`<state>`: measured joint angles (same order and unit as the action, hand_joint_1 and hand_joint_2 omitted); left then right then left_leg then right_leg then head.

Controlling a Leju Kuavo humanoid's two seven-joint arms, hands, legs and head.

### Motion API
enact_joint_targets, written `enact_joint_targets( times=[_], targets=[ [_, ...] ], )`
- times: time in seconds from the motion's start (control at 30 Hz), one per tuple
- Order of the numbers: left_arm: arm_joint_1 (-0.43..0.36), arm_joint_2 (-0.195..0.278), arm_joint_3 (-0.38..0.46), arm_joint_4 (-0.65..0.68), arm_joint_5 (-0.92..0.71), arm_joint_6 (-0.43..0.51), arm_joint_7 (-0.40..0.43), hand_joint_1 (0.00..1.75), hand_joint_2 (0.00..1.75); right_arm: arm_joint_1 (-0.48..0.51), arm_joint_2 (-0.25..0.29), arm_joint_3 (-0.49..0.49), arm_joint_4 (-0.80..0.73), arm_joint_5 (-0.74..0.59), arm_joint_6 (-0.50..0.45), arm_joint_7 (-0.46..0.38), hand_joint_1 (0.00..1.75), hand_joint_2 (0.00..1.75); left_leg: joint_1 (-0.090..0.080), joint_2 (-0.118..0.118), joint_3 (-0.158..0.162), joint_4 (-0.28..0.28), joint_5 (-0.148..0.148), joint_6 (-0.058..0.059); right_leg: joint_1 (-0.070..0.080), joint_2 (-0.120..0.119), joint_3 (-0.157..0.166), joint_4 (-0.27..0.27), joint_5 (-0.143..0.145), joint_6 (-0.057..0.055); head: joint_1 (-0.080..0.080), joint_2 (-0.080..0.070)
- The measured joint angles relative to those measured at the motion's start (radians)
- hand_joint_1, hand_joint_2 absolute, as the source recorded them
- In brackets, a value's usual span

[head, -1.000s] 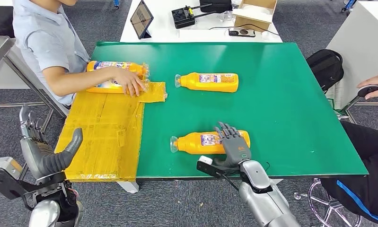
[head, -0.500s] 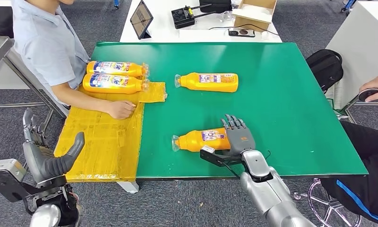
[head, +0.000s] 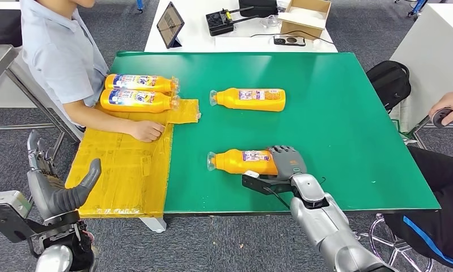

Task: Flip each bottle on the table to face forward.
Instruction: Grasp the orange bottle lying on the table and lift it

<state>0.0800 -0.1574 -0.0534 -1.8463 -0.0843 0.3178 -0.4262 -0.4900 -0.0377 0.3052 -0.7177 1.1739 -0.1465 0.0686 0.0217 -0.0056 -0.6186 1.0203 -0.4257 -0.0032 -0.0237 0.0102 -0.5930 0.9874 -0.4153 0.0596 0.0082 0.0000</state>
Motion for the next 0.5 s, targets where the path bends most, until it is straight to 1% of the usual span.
enact_joint_targets(
  times=[0.07, 0.13, 0.2, 0.27, 0.33, 0.37, 0.43, 0.47, 0.5],
  targets=[
    [-0.001, 0.0, 0.0, 0.001, 0.002, -0.002, -0.002, 0.0, 1.75, -0.005, -0.008, -0.002, 0.013, -0.034, 0.011, -0.023, 1.75, 1.75, 0.0, 0.0, 0.0, 0.0, 0.0, 0.0, 0.0, 0.0, 0.0, 0.0, 0.0, 0.0, 0.0, 0.0],
    [-0.004, 0.001, -0.001, 0.004, 0.009, -0.005, -0.005, 0.0, 1.75, -0.008, -0.017, -0.007, 0.028, -0.084, 0.018, -0.07, 1.75, 1.75, 0.0, 0.0, 0.001, 0.0, 0.0, 0.0, 0.0, 0.0, 0.001, 0.0, 0.0, 0.0, 0.0, 0.0],
    [-0.008, 0.003, -0.001, 0.009, 0.023, -0.009, -0.011, 0.0, 1.75, -0.009, -0.027, -0.018, 0.039, -0.157, 0.032, -0.148, 1.57, 1.75, 0.0, 0.0, 0.003, 0.0, -0.001, 0.0, 0.0, 0.0, 0.0, -0.001, 0.0, 0.0, 0.0, 0.0],
    [-0.015, 0.005, -0.003, 0.018, 0.043, -0.016, -0.019, 0.0, 1.75, -0.007, -0.036, -0.035, 0.043, -0.259, 0.066, -0.253, 1.47, 1.75, 0.0, 0.0, 0.007, 0.0, -0.004, -0.001, 0.0, 0.0, 0.0, -0.001, -0.002, 0.0, 0.0, 0.0],
    [-0.018, 0.009, -0.01, 0.03, 0.068, -0.039, -0.015, 0.0, 1.75, 0.014, -0.043, -0.056, 0.031, -0.389, 0.112, -0.364, 1.63, 1.75, 0.0, 0.001, 0.012, 0.0, -0.007, -0.001, 0.0, 0.001, 0.004, -0.002, -0.003, 0.0, 0.0, 0.0],
    [-0.017, 0.01, -0.017, 0.039, 0.08, -0.061, 0.0, 0.0, 1.75, 0.035, -0.043, -0.066, 0.013, -0.457, 0.135, -0.412, 1.67, 1.75, 0.0, 0.002, 0.014, 0.0, -0.008, -0.001, 0.0, 0.002, 0.008, -0.002, -0.003, 0.0, 0.0, 0.0],
    [-0.011, 0.009, -0.045, 0.07, 0.097, -0.115, 0.044, 0.0, 1.75, 0.091, -0.037, -0.082, -0.049, -0.585, 0.178, -0.49, 1.6, 1.75, 0.0, 0.002, 0.015, 0.0, -0.008, -0.001, 0.0, 0.002, 0.014, -0.002, -0.003, 0.0, 0.0, 0.0],
    [-0.006, 0.007, -0.063, 0.094, 0.105, -0.138, 0.061, 0.0, 1.75, 0.121, -0.03, -0.088, -0.088, -0.637, 0.192, -0.516, 1.55, 1.75, 0.0, 0.002, 0.014, 0.0, -0.008, -0.001, 0.0, 0.002, 0.014, -0.002, -0.004, 0.0, 0.0, 0.0],
    [0.0, 0.002, -0.083, 0.122, 0.115, -0.155, 0.069, 0.0, 1.75, 0.152, -0.018, -0.093, -0.133, -0.681, 0.194, -0.533, 1.55, 1.75, 0.0, 0.002, 0.013, 0.0, -0.008, -0.001, 0.0, 0.002, 0.013, -0.001, -0.004, 0.0, 0.0, 0.0]
  ],
)
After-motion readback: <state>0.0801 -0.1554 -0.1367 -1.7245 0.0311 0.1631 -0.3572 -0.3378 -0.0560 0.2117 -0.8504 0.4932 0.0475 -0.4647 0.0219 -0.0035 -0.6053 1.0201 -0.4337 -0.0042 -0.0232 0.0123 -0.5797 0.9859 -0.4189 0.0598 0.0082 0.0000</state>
